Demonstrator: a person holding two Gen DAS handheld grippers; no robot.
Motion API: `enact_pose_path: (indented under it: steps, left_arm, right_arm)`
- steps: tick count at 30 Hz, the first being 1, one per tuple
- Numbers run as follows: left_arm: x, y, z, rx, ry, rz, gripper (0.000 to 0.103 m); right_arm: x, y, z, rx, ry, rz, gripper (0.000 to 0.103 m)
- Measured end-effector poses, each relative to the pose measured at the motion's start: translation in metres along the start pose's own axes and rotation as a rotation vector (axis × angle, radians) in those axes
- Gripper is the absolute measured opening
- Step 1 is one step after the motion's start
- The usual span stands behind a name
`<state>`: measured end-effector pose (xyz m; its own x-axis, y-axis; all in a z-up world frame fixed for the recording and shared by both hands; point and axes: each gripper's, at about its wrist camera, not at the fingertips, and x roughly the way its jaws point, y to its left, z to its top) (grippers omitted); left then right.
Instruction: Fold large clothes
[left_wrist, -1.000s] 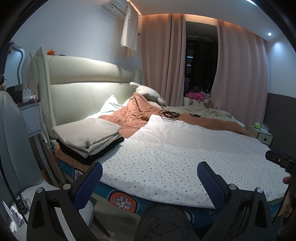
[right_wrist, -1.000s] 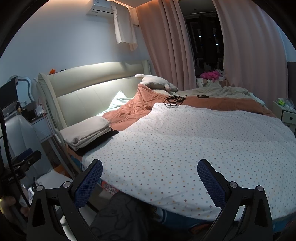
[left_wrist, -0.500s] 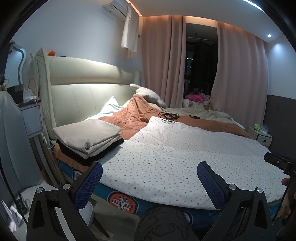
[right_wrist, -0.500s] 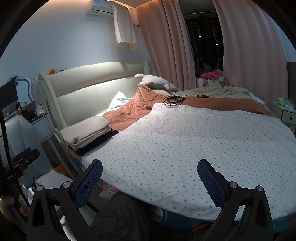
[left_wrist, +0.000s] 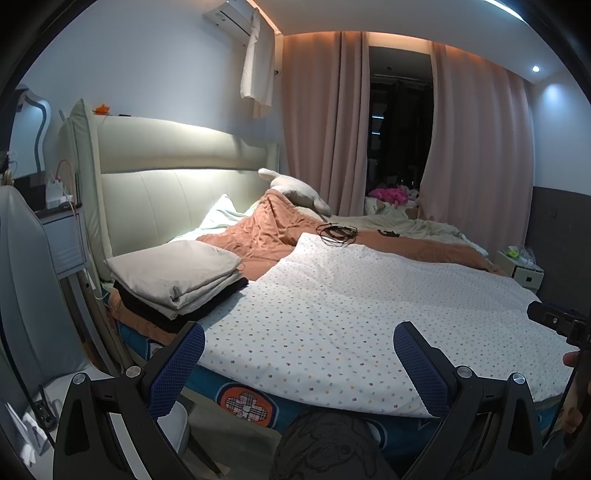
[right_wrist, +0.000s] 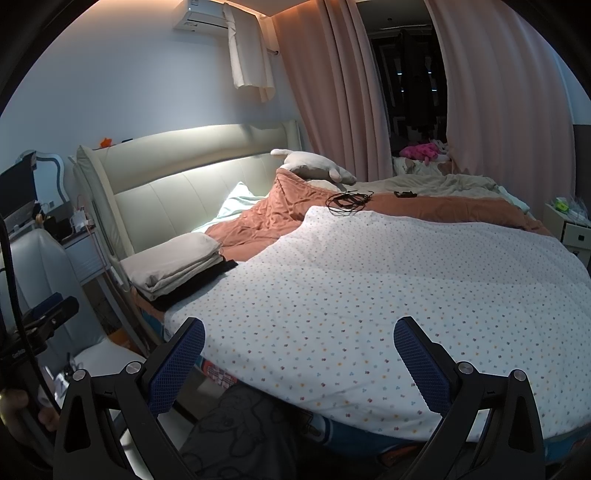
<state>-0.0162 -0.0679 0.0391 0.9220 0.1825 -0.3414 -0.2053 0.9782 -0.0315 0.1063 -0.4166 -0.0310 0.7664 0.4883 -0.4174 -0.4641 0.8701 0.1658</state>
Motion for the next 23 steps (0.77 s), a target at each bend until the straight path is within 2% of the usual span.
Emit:
enact_pose_path:
  steps: [23]
  left_arm:
    - [-0.0024, 0.0015, -0.0002, -0.010, -0.001, 0.001, 0.102]
  right_arm:
    - [-0.0007, -0.0006, 0.0026, 0.005, 0.010, -0.005, 0.103]
